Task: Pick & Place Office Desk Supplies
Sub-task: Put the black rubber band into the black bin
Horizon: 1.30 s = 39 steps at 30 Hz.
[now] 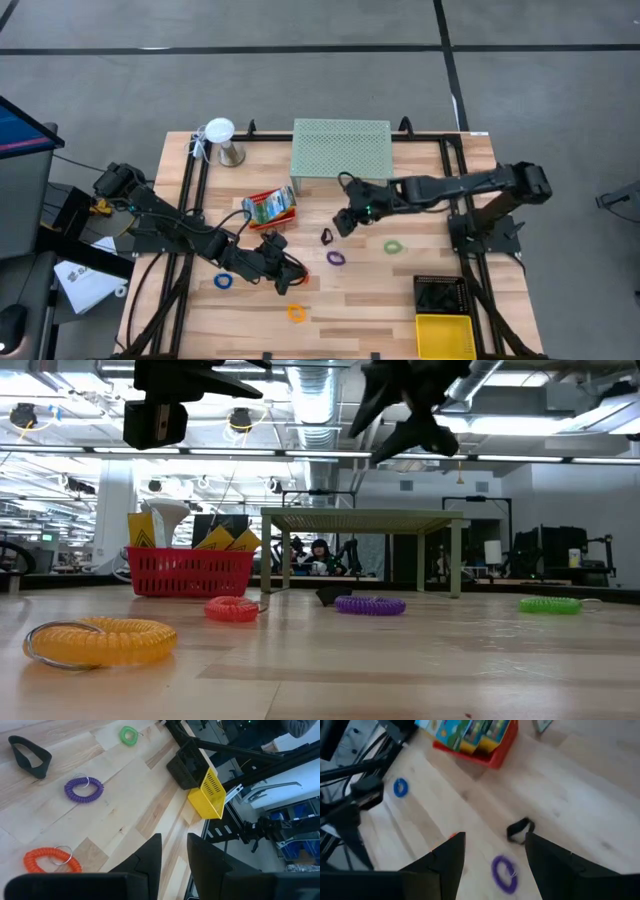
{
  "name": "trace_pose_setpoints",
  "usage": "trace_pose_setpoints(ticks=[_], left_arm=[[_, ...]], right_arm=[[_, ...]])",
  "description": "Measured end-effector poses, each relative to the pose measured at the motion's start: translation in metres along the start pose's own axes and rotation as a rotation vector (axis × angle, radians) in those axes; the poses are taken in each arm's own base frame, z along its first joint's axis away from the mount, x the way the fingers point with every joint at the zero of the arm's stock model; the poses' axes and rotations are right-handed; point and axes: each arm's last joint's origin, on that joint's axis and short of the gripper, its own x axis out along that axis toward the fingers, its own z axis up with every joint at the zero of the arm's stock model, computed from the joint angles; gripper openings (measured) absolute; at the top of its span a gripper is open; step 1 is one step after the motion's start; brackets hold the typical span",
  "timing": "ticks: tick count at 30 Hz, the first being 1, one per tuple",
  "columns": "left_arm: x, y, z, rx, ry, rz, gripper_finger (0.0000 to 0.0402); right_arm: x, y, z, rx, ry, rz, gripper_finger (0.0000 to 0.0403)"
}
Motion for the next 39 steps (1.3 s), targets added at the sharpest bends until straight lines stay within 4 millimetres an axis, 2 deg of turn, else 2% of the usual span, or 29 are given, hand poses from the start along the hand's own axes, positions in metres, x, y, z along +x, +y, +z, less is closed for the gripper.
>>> trace_pose_setpoints(ticks=[6,14,17,19,25,39], left_arm=[[0.000,0.000,0.000,0.001,0.001,0.002,0.0088],[0.000,0.001,0.000,-0.004,-0.002,0.009,0.0088],[0.000,0.001,0.000,-0.024,-0.002,0.010,0.0088],[0.000,0.001,0.000,-0.029,-0.005,0.009,0.0088],[0.000,0.000,0.000,-0.034,-0.009,0.003,0.0088],[0.000,0.000,0.000,-0.027,-0.007,0.005,0.0088]], right_arm=[[0.025,-0.006,0.002,-0.013,0.018,-0.040,0.0190],[0.098,-0.018,-0.018,-0.041,0.097,-0.132,0.0191],[0.120,-0.026,-0.028,-0.050,0.128,-0.183,0.0188],[0.128,-0.030,-0.033,-0.056,0.147,-0.209,0.0184],[0.134,-0.028,-0.040,-0.066,0.150,-0.211,0.0172],[0.138,-0.029,-0.042,-0.074,0.134,-0.230,0.0132]])
